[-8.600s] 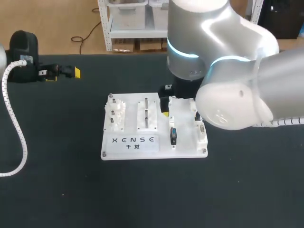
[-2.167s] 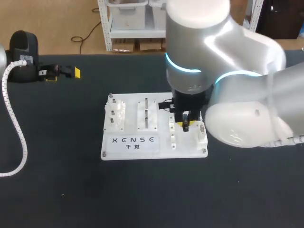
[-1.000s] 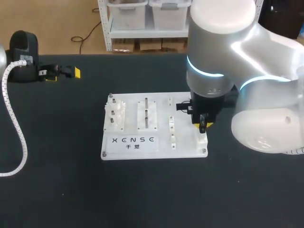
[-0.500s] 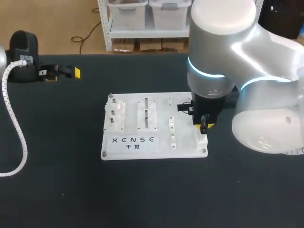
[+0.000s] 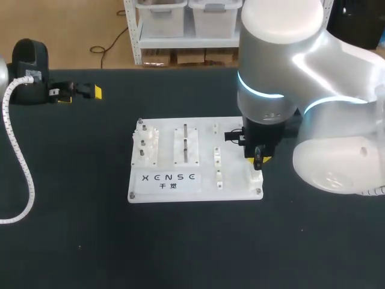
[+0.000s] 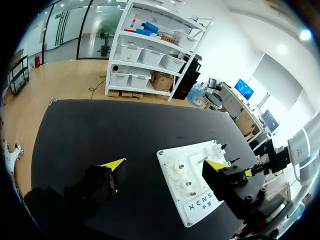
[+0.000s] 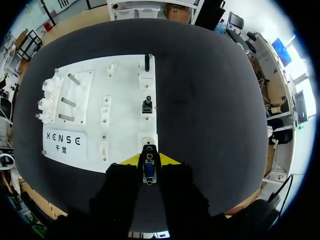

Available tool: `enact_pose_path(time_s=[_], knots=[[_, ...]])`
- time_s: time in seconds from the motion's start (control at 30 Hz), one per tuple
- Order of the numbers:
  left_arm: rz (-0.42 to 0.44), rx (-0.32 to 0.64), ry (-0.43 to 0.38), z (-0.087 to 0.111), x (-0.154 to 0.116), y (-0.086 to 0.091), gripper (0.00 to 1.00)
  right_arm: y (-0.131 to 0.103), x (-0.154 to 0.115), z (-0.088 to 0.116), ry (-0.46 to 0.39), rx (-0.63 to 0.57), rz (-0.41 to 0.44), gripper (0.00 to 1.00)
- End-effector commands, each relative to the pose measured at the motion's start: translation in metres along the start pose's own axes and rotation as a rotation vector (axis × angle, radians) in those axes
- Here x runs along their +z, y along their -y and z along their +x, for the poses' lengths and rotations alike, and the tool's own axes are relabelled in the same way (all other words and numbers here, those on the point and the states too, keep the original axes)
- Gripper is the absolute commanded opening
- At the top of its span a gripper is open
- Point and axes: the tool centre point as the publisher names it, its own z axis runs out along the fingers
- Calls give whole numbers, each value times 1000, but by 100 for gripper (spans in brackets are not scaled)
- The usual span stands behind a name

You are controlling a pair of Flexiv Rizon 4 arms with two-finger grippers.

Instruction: Insert the USB connector, Ethernet cable, and multi-pin plug into their matching sockets one by one.

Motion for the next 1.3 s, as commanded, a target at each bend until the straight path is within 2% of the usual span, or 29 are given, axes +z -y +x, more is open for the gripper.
enact_pose_path(time_s=[0.03, 1.3], knots=[[0, 0, 0, 0, 0, 0, 100, 0, 3, 0, 1, 0, 0, 0], [0, 0, 0, 0, 0, 0, 100, 1, 11, 0, -22, 16, 11, 0]])
